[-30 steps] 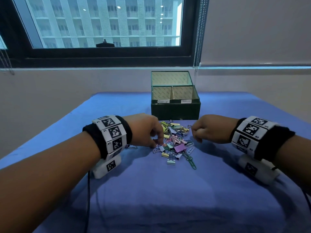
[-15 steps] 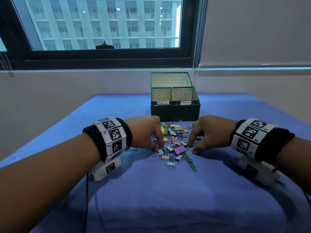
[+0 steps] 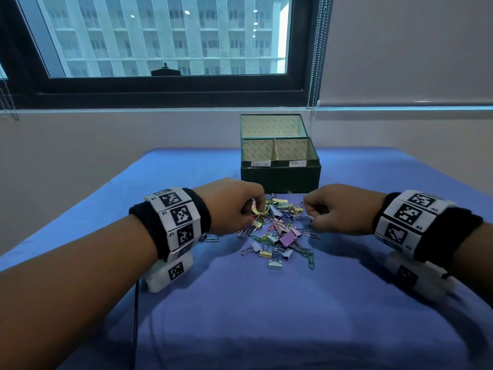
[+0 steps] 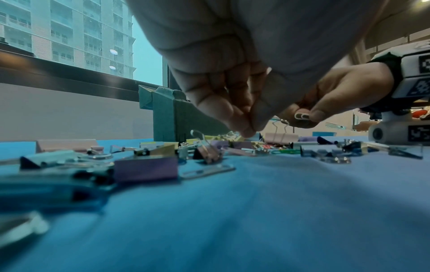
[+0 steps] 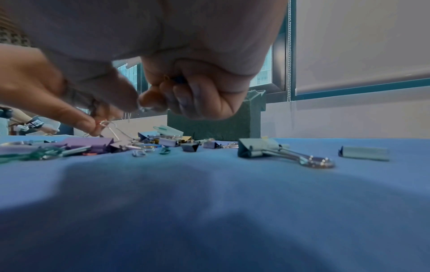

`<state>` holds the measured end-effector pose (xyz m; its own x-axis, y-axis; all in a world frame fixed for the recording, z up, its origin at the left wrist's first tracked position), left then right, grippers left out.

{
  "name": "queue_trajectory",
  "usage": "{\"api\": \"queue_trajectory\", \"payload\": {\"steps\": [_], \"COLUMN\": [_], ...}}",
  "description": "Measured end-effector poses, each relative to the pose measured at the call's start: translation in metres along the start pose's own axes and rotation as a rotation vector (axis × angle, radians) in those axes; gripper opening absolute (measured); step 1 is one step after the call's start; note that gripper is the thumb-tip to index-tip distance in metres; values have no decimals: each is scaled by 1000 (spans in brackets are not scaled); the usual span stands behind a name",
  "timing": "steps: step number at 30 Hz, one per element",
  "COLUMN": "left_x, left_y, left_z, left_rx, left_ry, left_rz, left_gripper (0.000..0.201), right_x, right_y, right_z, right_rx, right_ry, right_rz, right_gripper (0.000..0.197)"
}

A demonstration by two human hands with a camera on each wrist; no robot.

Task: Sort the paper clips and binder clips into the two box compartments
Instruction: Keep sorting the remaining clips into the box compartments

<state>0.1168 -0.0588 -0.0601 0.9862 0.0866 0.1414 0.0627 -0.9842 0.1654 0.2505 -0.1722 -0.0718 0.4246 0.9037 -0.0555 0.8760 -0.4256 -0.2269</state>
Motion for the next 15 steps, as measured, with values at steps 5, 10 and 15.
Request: {"api": "queue_trajectory", "payload": {"steps": [5, 10, 15], "left_x": [1, 4, 2], "left_y": [3, 1, 6], "left_z": [6, 16, 18], "left_rx": [-25, 8, -15], "left_ry": [-68, -156, -185], "left_rz": [72, 83, 125], "left_gripper": [24, 14, 16], "right_x": [3, 36, 88], "right_y": [2, -9, -8], "right_z": [-8, -47, -90], "right_rx": [10, -22, -163], "right_ry": [52, 196, 370], "right_rz": [57, 83, 187], "right_gripper": [22, 24, 8]}}
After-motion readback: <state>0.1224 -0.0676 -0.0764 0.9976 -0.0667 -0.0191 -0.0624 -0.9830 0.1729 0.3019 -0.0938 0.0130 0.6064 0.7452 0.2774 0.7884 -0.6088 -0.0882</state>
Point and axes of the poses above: each hand's wrist, its own x-axis towards the middle knuckle, its own z-axis out of the palm, y = z × x, the point moved 7 cm from there along x, towards the middle knuckle, and after that the axes turned 11 degrees about z, right-handed, at the moved point
